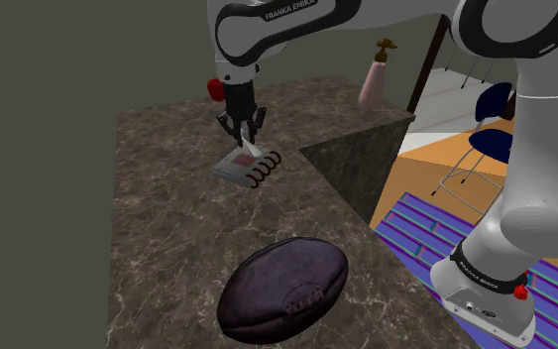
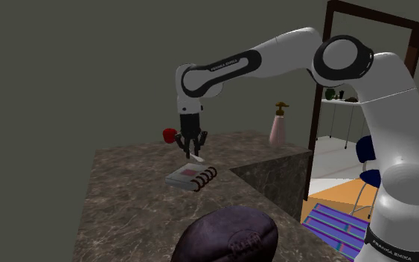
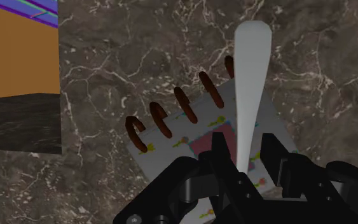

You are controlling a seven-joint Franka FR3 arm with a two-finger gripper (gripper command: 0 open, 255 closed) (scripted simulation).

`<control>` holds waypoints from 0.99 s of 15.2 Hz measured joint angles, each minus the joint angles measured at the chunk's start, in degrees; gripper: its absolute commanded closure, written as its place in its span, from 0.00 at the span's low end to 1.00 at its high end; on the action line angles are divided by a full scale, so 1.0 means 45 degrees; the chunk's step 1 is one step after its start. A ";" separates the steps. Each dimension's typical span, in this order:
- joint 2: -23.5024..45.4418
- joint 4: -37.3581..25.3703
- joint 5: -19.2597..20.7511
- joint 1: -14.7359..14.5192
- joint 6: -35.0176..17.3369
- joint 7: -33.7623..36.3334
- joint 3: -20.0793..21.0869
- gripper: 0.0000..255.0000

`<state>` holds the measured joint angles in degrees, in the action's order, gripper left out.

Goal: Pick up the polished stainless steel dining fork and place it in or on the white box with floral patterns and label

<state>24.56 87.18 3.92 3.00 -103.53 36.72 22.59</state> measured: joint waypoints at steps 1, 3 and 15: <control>0.0084 -0.0016 0.0027 0.0110 -0.0063 -0.0170 -0.0066 1.00; 0.0298 -0.0035 0.0096 0.0163 -0.0236 -0.0291 -0.0133 1.00; 0.0726 0.0823 0.0254 0.0179 -0.1501 -0.0320 -0.0235 1.00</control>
<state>27.83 90.88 5.06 3.80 -110.28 35.28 21.53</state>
